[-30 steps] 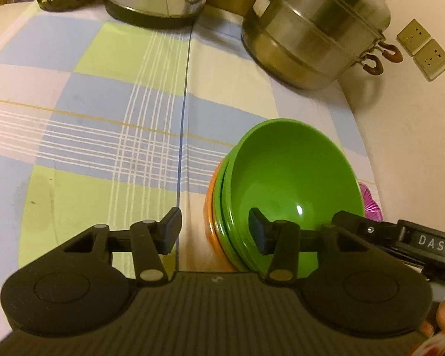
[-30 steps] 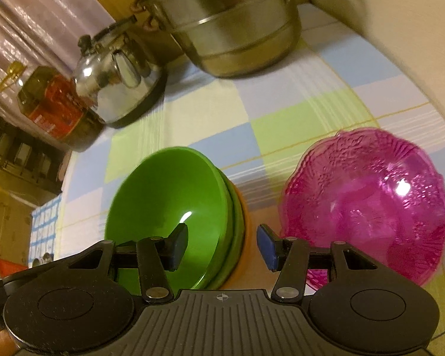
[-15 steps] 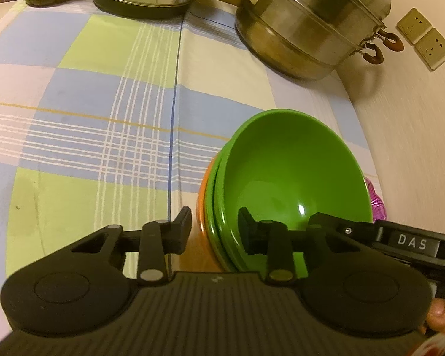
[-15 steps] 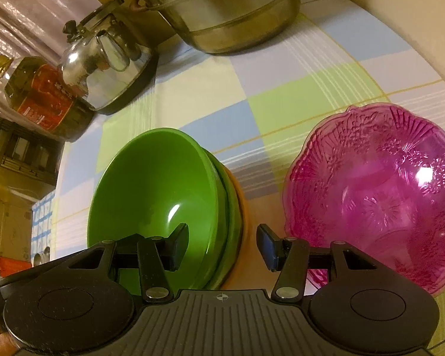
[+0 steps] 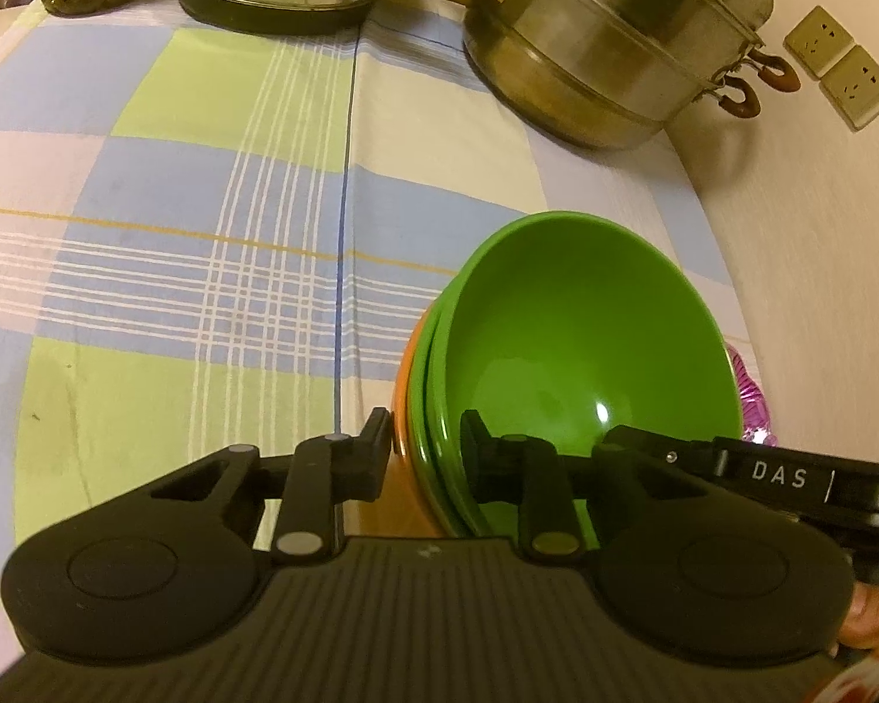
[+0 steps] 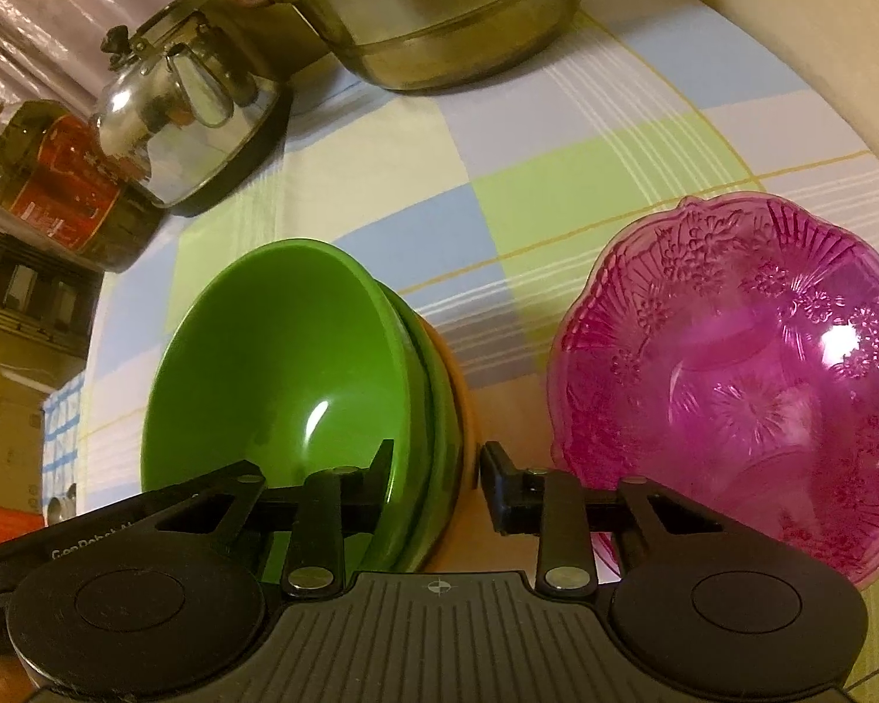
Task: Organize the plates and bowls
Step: 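Close both tools on the rim of the green-orange bowl stack, then lift the bowl stack with both tools toward the pink dishes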
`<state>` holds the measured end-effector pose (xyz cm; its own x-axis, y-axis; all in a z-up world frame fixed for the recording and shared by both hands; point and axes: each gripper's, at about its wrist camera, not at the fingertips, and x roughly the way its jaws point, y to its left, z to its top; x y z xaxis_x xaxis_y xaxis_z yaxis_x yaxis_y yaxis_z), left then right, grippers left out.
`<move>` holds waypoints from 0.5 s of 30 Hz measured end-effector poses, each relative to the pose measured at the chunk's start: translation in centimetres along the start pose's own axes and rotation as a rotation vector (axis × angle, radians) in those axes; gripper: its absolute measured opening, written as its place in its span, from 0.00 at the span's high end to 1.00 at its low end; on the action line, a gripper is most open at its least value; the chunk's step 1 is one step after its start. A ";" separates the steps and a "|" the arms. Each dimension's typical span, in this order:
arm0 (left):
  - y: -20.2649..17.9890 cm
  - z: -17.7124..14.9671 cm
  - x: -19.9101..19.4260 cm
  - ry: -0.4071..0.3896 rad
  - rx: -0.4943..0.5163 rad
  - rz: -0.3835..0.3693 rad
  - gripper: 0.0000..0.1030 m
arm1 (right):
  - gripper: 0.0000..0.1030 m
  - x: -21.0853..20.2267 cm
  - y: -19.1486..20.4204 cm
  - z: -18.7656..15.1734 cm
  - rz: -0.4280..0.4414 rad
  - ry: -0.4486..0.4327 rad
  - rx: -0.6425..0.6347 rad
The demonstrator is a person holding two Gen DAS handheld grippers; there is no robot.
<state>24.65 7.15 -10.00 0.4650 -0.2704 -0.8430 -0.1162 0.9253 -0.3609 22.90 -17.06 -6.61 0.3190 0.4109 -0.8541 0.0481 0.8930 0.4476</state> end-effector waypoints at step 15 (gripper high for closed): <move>-0.1 -1.0 -0.8 -0.002 0.026 0.014 0.80 | 0.74 -0.4 0.4 -1.1 -0.023 -0.002 -0.025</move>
<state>23.41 6.97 -9.73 0.4655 -0.2568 -0.8470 -0.1000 0.9356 -0.3386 21.69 -16.71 -6.37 0.3200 0.3895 -0.8636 0.0319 0.9066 0.4207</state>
